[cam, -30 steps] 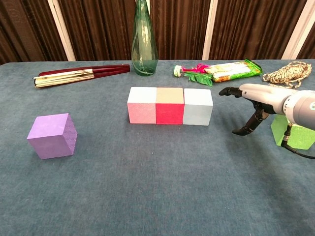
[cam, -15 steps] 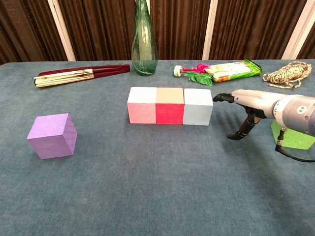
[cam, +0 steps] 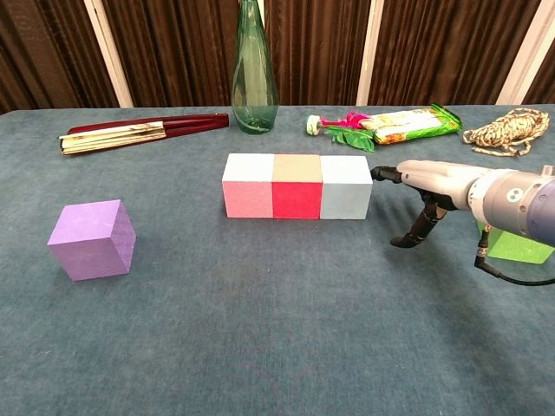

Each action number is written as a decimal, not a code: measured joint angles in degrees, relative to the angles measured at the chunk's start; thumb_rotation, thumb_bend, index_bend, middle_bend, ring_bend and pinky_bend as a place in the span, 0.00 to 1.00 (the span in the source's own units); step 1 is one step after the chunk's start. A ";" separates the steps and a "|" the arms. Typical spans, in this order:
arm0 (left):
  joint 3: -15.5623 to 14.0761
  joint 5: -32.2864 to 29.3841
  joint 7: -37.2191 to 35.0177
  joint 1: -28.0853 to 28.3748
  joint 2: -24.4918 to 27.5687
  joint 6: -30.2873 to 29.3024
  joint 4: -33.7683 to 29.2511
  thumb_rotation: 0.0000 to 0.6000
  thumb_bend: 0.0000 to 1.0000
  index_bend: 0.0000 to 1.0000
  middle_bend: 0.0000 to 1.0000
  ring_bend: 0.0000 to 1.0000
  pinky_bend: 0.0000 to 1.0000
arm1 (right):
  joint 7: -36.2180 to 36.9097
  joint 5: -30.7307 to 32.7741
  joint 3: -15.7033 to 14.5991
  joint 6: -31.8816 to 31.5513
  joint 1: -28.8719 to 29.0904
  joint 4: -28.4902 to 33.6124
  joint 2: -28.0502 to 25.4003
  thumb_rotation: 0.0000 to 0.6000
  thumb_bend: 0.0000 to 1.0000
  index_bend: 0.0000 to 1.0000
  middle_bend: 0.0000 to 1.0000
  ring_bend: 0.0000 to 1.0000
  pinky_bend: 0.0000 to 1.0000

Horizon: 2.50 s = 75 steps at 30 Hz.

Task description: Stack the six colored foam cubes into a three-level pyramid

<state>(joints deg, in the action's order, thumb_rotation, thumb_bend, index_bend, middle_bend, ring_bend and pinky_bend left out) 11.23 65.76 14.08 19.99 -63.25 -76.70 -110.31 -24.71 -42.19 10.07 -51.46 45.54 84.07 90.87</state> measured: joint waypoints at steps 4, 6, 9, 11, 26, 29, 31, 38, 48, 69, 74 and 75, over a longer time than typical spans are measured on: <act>-0.01 -0.07 0.02 0.02 -0.02 0.07 0.07 1.00 0.06 0.00 0.00 0.00 0.04 | 0.13 0.27 0.13 0.20 0.28 -0.58 0.55 1.00 0.31 0.07 0.00 0.00 0.00; -0.03 -0.14 0.04 0.04 -0.04 0.13 0.13 1.00 0.06 0.00 0.00 0.00 0.04 | 0.09 0.33 0.14 0.26 0.41 -0.71 0.68 1.00 0.31 0.07 0.00 0.00 0.00; 0.03 -0.17 -0.02 0.03 0.00 0.07 0.13 1.00 0.06 0.00 0.00 0.00 0.04 | -0.29 0.56 0.17 0.04 0.62 -0.96 0.85 1.00 0.31 0.05 0.00 0.00 0.00; 0.05 -0.19 -0.10 -0.01 0.05 0.03 0.11 1.00 0.06 0.00 0.00 0.00 0.04 | -0.50 0.78 0.07 -0.21 0.57 -0.83 0.73 1.00 0.31 0.02 0.00 0.00 0.00; 0.00 0.47 -0.56 -0.24 0.52 -0.26 -0.43 1.00 0.06 0.00 0.00 0.00 0.04 | -0.68 -2.03 -0.98 -5.59 -2.35 4.83 -4.38 1.00 0.31 0.00 0.00 0.00 0.00; -0.13 0.81 -0.52 -0.28 0.58 -0.31 -0.65 1.00 0.06 0.00 0.00 0.00 0.04 | -0.45 -2.58 -0.97 -6.69 -3.17 7.10 -6.44 1.00 0.31 0.00 0.00 0.00 0.00; -0.20 0.99 -0.48 -0.29 0.58 -0.34 -0.76 1.00 0.06 0.00 0.00 0.00 0.04 | -0.32 -2.68 -0.94 -7.20 -3.76 9.16 -8.23 1.00 0.31 0.00 0.00 0.00 0.00; -0.52 1.89 0.05 -0.23 0.35 -0.49 -1.45 1.00 0.06 0.00 0.00 0.00 0.04 | -3.73 1.98 -1.97 -8.54 -4.94 15.60 -13.96 1.00 0.31 0.00 0.00 0.00 0.00; -0.54 2.18 -0.25 -0.31 0.56 -0.53 -1.78 1.00 0.06 0.00 0.00 0.00 0.04 | -6.94 8.44 -3.78 -8.62 -5.16 17.08 -16.95 1.00 0.31 0.00 0.00 0.00 0.00; -0.68 2.44 -0.03 -0.37 0.42 -0.65 -1.87 1.00 0.06 0.00 0.00 0.00 0.04 | -4.44 8.25 -4.52 -7.39 -6.69 10.93 -15.72 1.00 0.31 0.02 0.39 0.27 0.00; -0.63 2.38 -0.08 -0.36 0.41 -0.63 -1.82 1.00 0.06 0.00 0.00 0.00 0.04 | -3.91 5.97 -4.43 -8.45 -7.08 10.23 -15.01 1.00 0.31 0.10 0.48 0.38 0.03; -0.62 2.38 -0.10 -0.36 0.42 -0.62 -1.82 1.00 0.06 0.00 0.00 0.00 0.04 | -3.77 5.46 -4.43 -8.64 -7.19 10.10 -14.84 1.00 0.31 0.11 0.48 0.38 0.05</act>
<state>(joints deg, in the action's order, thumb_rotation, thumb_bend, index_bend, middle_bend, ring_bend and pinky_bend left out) 10.61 68.14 13.98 19.63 -62.83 -77.32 -112.13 -28.47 -36.73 5.64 -60.10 38.35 94.17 76.03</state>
